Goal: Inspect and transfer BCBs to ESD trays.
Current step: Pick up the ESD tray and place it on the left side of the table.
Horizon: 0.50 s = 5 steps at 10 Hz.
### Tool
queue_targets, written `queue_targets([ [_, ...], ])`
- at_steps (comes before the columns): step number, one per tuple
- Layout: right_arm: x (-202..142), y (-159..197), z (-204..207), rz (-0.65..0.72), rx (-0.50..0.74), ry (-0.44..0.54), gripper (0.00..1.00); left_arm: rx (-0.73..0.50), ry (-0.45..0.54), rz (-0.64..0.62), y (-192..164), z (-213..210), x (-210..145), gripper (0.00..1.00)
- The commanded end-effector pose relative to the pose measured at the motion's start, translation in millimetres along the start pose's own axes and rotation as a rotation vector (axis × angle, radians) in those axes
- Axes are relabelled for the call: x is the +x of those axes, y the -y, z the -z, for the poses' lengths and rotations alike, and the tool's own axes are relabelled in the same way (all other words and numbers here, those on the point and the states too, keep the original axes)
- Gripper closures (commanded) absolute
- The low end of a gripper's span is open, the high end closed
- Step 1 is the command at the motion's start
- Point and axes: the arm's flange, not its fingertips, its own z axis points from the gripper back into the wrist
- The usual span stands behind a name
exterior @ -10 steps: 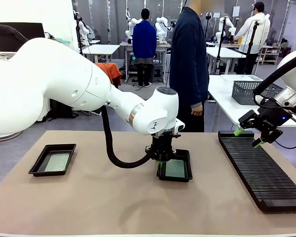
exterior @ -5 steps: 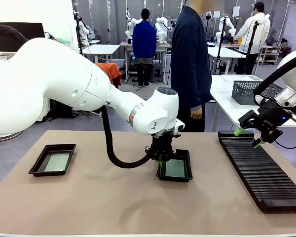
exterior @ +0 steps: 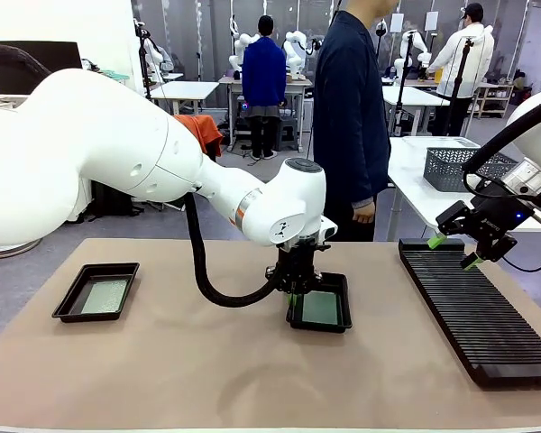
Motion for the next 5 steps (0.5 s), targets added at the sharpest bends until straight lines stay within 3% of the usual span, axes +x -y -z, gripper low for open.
queue_targets([
  [1, -0.8, -0.6, -0.8, 0.011, -0.022, 0.007, 0.00, -0.048, 0.029, -0.043, -27.1, -15.8, -2.7, 0.97],
  [5, -0.8, -0.6, -0.8, 0.011, -0.022, 0.007, 0.00, -0.189, 0.032, -0.111, -85.1, -32.8, -5.5, 0.97],
])
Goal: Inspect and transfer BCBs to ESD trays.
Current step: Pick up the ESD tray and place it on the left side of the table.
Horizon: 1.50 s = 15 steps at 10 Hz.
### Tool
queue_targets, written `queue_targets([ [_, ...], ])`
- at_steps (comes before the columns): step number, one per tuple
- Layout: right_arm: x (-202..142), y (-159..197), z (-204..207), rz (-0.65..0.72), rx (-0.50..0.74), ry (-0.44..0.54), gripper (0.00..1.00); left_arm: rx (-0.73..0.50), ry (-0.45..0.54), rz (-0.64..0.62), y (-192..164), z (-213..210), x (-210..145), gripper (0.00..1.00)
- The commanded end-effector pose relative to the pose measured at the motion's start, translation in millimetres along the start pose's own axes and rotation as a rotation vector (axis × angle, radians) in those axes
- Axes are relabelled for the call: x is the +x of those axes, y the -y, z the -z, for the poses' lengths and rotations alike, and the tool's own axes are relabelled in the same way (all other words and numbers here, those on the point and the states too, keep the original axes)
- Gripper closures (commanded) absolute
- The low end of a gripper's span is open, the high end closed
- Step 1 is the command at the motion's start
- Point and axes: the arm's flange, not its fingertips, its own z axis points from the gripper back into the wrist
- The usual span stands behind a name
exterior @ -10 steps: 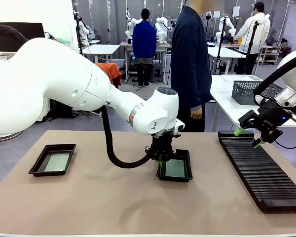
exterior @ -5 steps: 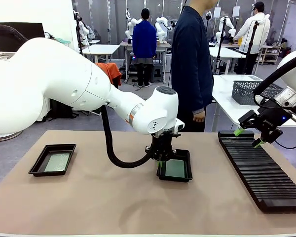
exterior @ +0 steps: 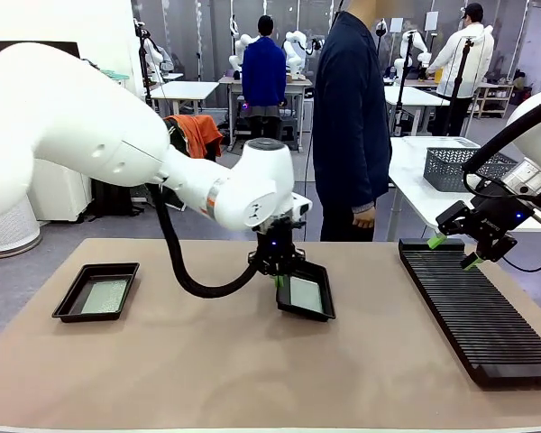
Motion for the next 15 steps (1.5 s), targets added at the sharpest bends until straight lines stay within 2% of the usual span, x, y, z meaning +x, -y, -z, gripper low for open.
queue_targets([
  [1, -0.8, -0.6, -0.8, 0.011, -0.022, 0.007, 0.00, -0.100, -0.010, -0.012, -41.1, -8.5, -12.1, 0.97],
  [6, -0.8, -0.6, -0.8, 0.011, -0.022, 0.007, 0.00, -0.234, 0.021, -0.075, -141.5, -23.1, -6.9, 0.97],
  [8, -0.8, -0.6, -0.8, 0.011, -0.022, 0.007, 0.00, -0.234, 0.011, -0.093, -191.2, -38.9, -0.1, 0.97],
  [10, -0.8, -0.6, -0.8, 0.011, -0.022, 0.007, 0.00, -0.225, -0.014, -0.059, -231.5, -49.4, 4.1, 0.97],
  [13, -0.8, -0.6, -0.8, 0.011, -0.022, 0.007, 0.00, -0.217, -0.048, -0.025, -279.6, -46.1, 2.5, 0.97],
  [15, -0.8, -0.6, -0.8, 0.011, -0.022, 0.007, 0.00, -0.226, -0.069, -0.019, -299.5, -34.1, 1.9, 0.97],
])
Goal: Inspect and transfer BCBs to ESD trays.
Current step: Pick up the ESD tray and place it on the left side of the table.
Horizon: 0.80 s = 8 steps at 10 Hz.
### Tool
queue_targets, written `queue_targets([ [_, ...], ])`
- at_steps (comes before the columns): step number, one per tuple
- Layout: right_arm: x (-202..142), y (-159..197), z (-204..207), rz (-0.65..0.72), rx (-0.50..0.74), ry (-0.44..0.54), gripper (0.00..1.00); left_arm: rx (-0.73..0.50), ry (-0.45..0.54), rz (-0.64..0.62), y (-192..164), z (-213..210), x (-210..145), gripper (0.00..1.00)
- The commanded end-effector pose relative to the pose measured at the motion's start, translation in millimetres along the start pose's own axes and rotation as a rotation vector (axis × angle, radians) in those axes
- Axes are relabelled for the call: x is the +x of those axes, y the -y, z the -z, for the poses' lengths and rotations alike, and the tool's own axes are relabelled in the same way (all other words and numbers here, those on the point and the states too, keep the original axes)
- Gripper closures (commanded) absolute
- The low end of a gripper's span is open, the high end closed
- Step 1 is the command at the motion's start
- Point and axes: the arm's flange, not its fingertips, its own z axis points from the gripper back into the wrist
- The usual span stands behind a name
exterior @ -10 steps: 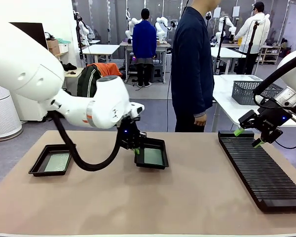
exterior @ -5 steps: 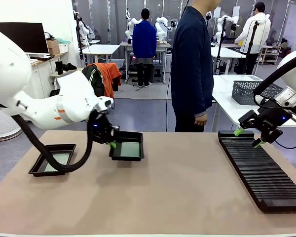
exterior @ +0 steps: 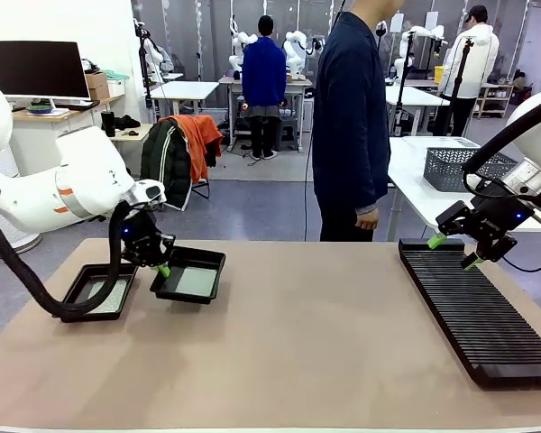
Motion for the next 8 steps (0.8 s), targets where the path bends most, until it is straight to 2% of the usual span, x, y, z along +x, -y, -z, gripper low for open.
queue_targets([
  [1, -0.7, -0.6, -0.9, 0.012, -0.021, 0.007, 0.00, -0.032, -0.013, 0.004, -17.7, 7.3, -4.0, 0.97],
  [4, -0.7, -0.6, -0.9, 0.012, -0.021, 0.007, 0.00, -0.031, 0.004, -0.024, -36.4, 14.6, -15.8, 0.97],
  [8, -0.7, -0.6, -0.9, 0.012, -0.021, 0.007, 0.00, 0.010, 0.008, -0.023, -43.0, 20.4, -27.6, 0.97],
])
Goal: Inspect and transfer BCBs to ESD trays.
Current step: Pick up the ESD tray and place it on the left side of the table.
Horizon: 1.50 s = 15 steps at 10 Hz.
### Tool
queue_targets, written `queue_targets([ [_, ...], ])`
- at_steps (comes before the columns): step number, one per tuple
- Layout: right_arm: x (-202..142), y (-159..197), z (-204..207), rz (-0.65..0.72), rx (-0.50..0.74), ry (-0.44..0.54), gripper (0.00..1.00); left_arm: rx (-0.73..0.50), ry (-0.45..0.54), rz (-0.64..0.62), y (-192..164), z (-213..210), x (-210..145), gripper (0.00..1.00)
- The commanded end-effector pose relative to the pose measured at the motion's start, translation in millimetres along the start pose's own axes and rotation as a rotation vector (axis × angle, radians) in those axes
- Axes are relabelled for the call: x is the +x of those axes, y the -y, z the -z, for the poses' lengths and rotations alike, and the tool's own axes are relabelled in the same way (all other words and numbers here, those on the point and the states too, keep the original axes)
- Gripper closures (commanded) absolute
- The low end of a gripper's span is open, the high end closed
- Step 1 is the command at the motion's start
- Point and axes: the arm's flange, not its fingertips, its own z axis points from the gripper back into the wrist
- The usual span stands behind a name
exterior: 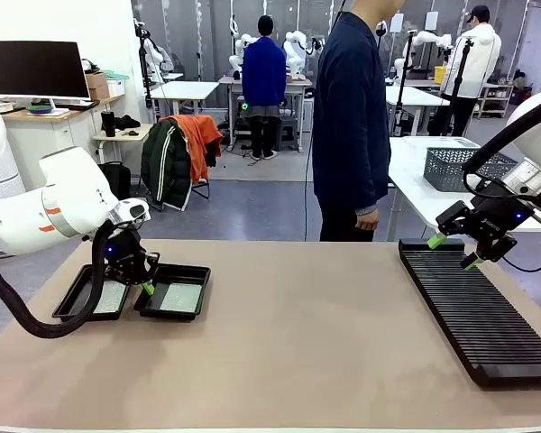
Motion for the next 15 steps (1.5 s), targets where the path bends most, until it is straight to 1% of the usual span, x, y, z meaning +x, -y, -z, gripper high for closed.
queue_targets([
  [1, -0.7, -0.6, -0.9, 0.012, -0.021, 0.007, 0.00, 0.034, 0.037, 0.017, -3.8, 1.3, -9.2, 0.97],
  [3, -0.7, -0.6, -0.9, 0.012, -0.021, 0.007, 0.00, 0.083, 0.064, 0.010, 0.6, 2.9, -9.7, 0.97],
  [6, -0.7, -0.6, -0.9, 0.012, -0.021, 0.007, 0.00, 0.151, 0.058, 0.017, 13.4, 4.7, -10.6, 0.97],
  [7, -0.7, -0.6, -0.9, 0.012, -0.021, 0.007, 0.00, 0.170, 0.045, 0.012, 17.1, 4.7, -9.9, 0.85],
  [8, -0.7, -0.6, -0.9, 0.012, -0.021, 0.007, 0.00, 0.183, 0.045, 0.011, 20.9, 3.7, -9.9, 0.79],
  [9, -0.7, -0.6, -0.9, 0.012, -0.021, 0.007, 0.00, 0.193, 0.046, 0.014, 25.5, 1.7, -10.2, 0.66],
  [10, -0.7, -0.6, -0.9, 0.012, -0.021, 0.007, 0.00, 0.215, 0.048, 0.017, 30.3, -0.4, -10.7, 0.61],
  [11, -0.7, -0.6, -0.9, 0.012, -0.021, 0.007, 0.00, 0.231, 0.047, 0.017, 34.4, -4.0, -10.8, 0.48],
  [12, -0.7, -0.6, -0.9, 0.012, -0.021, 0.007, 0.00, 0.242, 0.047, 0.017, 38.3, -7.6, -10.8, 0.42],
  [13, -0.7, -0.6, -0.9, 0.012, -0.021, 0.007, 0.00, 0.252, 0.047, 0.022, 42.8, -11.8, -10.8, 0.29],
  [14, -0.7, -0.6, -0.9, 0.012, -0.021, 0.007, 0.00, 0.264, 0.050, 0.022, 47.4, -18.5, -11.0, 0.23],
  [15, -0.7, -0.6, -0.9, 0.012, -0.021, 0.007, 0.00, 0.288, 0.050, 0.026, 52.6, -28.2, -11.9, 0.10],
])
